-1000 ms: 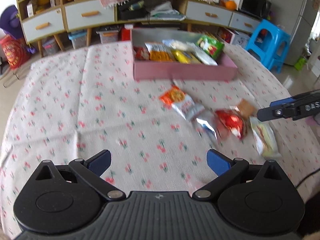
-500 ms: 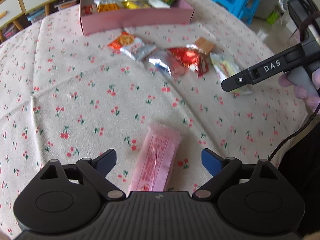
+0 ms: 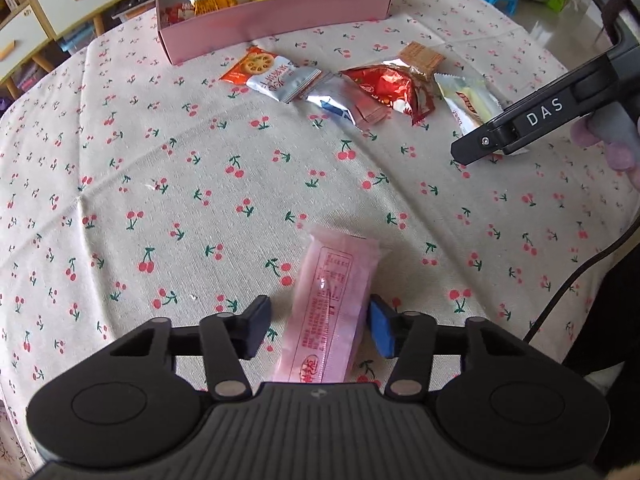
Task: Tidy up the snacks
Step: 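Close the left tool on the pink candy bar while the right tool grasps the pale yellow cake packet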
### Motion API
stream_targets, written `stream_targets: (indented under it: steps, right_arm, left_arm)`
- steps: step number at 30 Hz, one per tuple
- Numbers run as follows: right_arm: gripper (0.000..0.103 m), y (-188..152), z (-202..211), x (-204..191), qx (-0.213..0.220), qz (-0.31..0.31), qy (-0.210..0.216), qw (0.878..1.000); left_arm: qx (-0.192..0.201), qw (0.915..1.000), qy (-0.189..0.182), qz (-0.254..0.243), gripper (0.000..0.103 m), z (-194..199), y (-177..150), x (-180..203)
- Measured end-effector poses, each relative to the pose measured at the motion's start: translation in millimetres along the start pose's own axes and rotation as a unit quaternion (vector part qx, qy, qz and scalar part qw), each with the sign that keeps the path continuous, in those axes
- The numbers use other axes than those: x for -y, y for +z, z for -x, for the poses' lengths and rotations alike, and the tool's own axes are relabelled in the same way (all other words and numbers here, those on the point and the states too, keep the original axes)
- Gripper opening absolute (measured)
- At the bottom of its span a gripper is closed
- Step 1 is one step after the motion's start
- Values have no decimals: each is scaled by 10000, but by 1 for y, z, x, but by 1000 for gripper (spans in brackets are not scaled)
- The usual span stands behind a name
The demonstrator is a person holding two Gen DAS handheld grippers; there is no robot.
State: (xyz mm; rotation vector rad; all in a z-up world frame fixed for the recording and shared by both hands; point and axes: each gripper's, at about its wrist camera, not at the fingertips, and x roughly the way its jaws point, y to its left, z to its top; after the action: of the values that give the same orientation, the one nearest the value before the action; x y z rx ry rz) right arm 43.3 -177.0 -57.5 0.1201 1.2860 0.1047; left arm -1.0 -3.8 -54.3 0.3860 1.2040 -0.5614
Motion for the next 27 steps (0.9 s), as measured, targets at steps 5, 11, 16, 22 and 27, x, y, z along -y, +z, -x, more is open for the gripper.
stream_targets:
  steps: [5, 11, 16, 22, 27]
  right_arm:
    - [91, 1, -1, -1, -2, 27, -35, 10000]
    - [90, 0, 0, 0, 19, 17, -59, 10000]
    - [80, -1, 2, -2, 96, 98, -179, 9997]
    - [66, -2, 4, -4, 215, 242, -245, 9992]
    - [46, -1, 9, -7, 438, 374, -392, 9976]
  left_arm:
    - [61, 9999, 83, 17, 32, 1, 1, 0]
    - [217, 9995, 177, 140, 31, 3, 2, -2]
    - [355, 9988, 156, 295, 31, 6, 5, -5]
    - [442, 9982, 152, 380, 31, 8, 8, -5]
    - [453, 9980, 18, 444, 31, 8, 10, -6]
